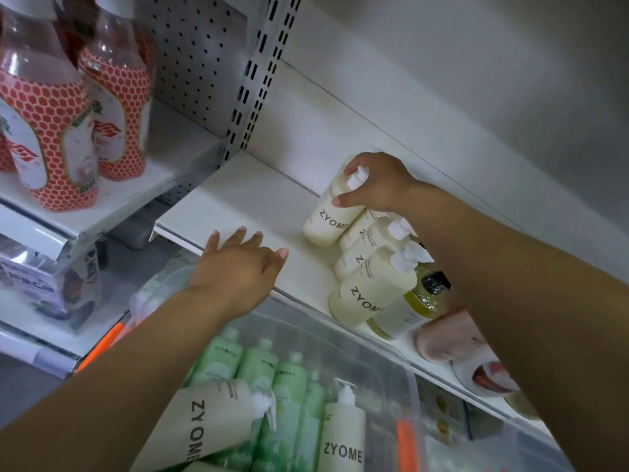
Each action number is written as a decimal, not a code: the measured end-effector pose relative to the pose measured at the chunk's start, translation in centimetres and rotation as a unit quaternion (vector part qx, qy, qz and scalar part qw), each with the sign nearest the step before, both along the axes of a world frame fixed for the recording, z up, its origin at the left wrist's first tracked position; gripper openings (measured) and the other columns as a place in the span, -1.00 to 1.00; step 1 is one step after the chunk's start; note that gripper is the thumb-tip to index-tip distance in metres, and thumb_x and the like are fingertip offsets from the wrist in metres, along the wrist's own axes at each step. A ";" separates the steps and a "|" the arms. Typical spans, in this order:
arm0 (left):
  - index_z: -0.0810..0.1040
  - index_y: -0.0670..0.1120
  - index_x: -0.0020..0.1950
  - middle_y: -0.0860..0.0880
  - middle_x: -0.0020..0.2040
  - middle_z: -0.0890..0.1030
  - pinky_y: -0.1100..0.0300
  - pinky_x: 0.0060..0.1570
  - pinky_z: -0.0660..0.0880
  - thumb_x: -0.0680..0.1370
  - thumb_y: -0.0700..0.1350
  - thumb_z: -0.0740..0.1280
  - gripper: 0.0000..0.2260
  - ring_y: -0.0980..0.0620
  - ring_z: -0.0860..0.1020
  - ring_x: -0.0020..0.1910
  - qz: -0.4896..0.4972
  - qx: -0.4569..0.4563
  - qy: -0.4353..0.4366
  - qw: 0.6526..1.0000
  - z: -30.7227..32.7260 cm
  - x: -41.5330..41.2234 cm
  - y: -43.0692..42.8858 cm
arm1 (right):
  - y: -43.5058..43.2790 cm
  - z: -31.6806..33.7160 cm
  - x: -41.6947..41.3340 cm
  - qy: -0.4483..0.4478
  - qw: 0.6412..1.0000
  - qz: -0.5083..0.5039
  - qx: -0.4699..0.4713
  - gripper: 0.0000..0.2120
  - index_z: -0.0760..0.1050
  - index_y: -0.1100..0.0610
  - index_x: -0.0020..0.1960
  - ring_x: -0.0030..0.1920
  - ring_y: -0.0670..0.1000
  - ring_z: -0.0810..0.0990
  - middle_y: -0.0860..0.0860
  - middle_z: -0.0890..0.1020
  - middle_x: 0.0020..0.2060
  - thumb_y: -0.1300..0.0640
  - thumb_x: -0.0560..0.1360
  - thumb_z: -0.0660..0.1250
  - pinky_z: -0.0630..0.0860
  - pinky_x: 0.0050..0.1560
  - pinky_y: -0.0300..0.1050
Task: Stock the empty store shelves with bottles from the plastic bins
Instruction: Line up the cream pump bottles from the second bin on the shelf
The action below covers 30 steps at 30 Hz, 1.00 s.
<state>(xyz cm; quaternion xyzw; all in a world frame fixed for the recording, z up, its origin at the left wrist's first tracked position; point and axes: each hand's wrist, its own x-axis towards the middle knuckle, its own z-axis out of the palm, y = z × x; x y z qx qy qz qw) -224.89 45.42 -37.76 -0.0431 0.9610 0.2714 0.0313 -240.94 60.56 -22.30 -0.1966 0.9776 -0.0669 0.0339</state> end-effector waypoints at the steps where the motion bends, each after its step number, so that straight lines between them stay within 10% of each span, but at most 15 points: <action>1: 0.45 0.10 0.45 0.04 0.62 0.16 -0.12 0.56 -0.15 0.66 0.22 -0.21 -0.42 0.02 -0.03 0.62 0.005 -0.009 0.006 1.000 -0.2 -0.1 0.1 | 0.0 -0.1 -0.5 0.007 1.000 0.001 0.002 -0.39 0.53 0.00 0.26 0.35 -0.04 0.41 -0.06 0.50 0.20 -0.12 0.29 0.63 0.38 0.15 -0.23; 17: 0.43 0.13 0.46 0.07 0.60 0.21 -0.09 0.56 -0.09 0.64 0.24 -0.24 -0.40 0.02 0.00 0.61 0.022 -0.046 0.035 0.998 -1.0 -0.1 0.6 | -0.2 0.3 -1.9 0.009 0.999 0.004 0.050 -0.41 0.52 0.08 0.26 0.10 -0.07 0.44 -0.02 0.52 0.25 -0.10 0.33 0.60 0.34 -0.01 -0.23; 30: 0.50 0.02 0.43 -0.01 0.58 0.27 -0.05 0.56 -0.03 0.68 0.18 -0.14 -0.45 -0.01 0.10 0.60 0.006 0.003 0.029 1.000 0.1 -0.1 0.3 | 0.6 0.8 0.4 0.029 0.999 -0.019 -0.007 -0.22 0.38 0.08 0.43 0.38 0.09 0.39 0.08 0.42 0.36 -0.24 0.36 0.54 0.39 0.25 -0.11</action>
